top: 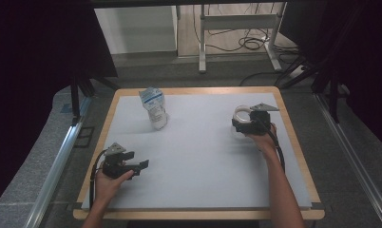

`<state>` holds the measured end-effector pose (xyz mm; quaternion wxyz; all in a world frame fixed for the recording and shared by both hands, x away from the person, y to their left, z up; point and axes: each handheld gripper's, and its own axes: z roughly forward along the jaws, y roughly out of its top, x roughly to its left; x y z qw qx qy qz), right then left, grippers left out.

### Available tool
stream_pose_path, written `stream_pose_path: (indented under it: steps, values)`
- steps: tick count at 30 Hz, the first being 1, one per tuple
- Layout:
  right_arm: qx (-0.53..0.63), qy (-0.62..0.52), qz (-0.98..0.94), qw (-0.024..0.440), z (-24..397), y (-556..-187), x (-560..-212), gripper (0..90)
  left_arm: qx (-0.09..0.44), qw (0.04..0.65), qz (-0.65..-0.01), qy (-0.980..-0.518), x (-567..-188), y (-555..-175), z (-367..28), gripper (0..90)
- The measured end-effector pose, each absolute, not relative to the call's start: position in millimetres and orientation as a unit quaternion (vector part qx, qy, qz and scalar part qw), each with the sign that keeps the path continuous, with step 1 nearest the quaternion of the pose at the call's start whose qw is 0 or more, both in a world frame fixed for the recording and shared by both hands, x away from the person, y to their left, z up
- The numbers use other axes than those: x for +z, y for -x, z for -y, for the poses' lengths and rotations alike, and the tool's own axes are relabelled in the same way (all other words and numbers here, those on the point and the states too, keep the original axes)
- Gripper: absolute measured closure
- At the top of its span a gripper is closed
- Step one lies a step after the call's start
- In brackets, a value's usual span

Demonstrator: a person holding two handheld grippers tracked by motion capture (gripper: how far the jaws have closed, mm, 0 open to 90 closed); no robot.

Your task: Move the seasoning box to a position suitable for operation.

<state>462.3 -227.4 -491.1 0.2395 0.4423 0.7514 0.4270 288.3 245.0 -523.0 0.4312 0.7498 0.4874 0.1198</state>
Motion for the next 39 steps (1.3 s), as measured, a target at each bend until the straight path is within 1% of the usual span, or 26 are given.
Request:
stream_pose_path:
  steps: [1, 2, 13, 17, 23, 27, 39]
  values:
    - [0.427, -0.442, -0.751, 0.240, 227.4, -462.3, -491.1, 6.5, 0.120, 0.431, -0.487, -0.750, -523.0, -288.3, -245.0, 21.9]
    - [0.431, -0.437, -0.753, 0.236, 227.0, -461.6, -491.4, 10.2, 0.119, 0.431, -0.486, -0.751, -523.1, -288.1, -244.3, 21.9]
    - [0.415, -0.434, -0.756, 0.259, 222.9, -457.8, -488.2, 11.4, 0.123, 0.433, -0.485, -0.750, -522.0, -288.0, -244.9, 21.9]
    - [0.425, -0.426, -0.753, 0.267, 223.9, -452.4, -480.3, 11.5, 0.122, 0.430, -0.485, -0.751, -523.6, -289.1, -244.3, 22.0]
    - [0.433, -0.411, -0.757, 0.266, 224.0, -437.8, -466.9, 11.5, 0.124, 0.426, -0.485, -0.753, -525.3, -289.4, -242.8, 22.4]
    - [0.440, -0.391, -0.763, 0.266, 222.5, -419.7, -456.5, 11.5, 0.120, 0.429, -0.483, -0.754, -525.0, -288.9, -241.5, 22.8]
    - [0.459, -0.380, -0.763, 0.251, 220.3, -381.0, -454.3, 11.5, 0.133, 0.425, -0.480, -0.756, -520.4, -286.2, -241.3, 22.6]
